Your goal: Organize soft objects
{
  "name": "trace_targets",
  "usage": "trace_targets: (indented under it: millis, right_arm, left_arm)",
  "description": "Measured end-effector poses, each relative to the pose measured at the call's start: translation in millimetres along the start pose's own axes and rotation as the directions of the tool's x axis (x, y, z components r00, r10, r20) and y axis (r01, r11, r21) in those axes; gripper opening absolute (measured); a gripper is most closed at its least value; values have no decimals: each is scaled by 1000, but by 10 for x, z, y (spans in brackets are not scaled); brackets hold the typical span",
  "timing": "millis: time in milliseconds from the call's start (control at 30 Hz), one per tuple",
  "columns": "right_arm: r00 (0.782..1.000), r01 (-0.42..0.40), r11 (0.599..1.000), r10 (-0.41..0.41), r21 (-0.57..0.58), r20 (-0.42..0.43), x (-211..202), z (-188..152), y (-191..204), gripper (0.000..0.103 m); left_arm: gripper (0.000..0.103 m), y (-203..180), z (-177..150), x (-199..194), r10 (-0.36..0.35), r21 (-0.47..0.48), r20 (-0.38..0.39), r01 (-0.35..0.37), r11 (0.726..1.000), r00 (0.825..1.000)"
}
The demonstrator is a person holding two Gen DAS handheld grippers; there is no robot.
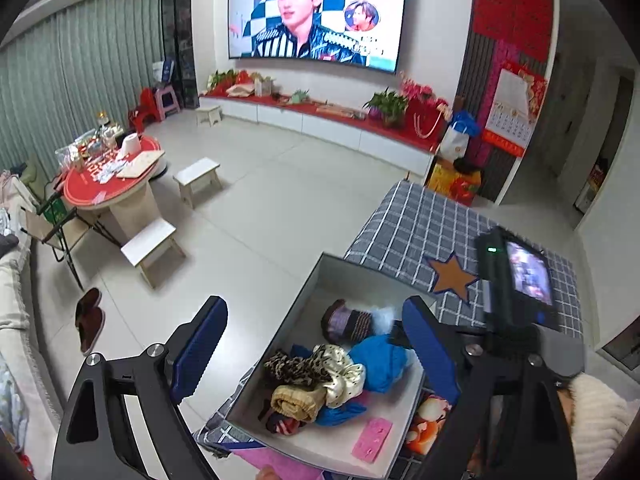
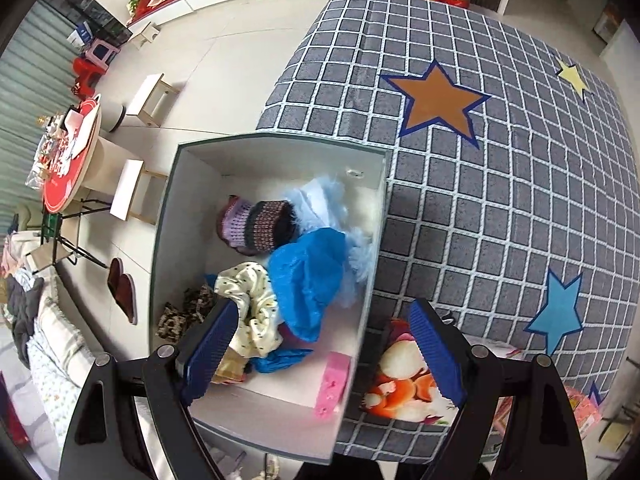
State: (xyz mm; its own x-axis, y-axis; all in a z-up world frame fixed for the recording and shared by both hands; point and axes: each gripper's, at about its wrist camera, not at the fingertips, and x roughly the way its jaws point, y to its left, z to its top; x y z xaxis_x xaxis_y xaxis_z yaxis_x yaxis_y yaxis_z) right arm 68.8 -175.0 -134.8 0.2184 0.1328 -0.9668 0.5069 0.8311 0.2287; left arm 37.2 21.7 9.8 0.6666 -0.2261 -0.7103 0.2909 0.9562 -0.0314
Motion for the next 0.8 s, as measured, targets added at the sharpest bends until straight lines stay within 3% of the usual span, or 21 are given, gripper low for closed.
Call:
trace_targets:
  millis: [333, 533, 700, 800]
  right_arm:
    - [999, -42, 999, 42, -15, 12, -68, 25, 169, 88]
    - [987, -160, 985, 161, 62, -5, -139, 136, 217, 88]
    - [980, -199, 979, 199, -38, -20, -229, 137, 375, 88]
    - [970, -242, 970, 241, -26, -37, -219, 103, 369, 88]
  left_arm:
    - [91, -207, -34, -275, 102, 119, 125, -117, 986, 987]
    - [92, -348, -105, -302, 41, 162, 94, -56, 985, 995]
    - [92, -410, -136, -310, 22, 197, 89, -40, 980, 996]
    - [92, -413, -163, -334, 2, 200, 103, -23, 980, 995]
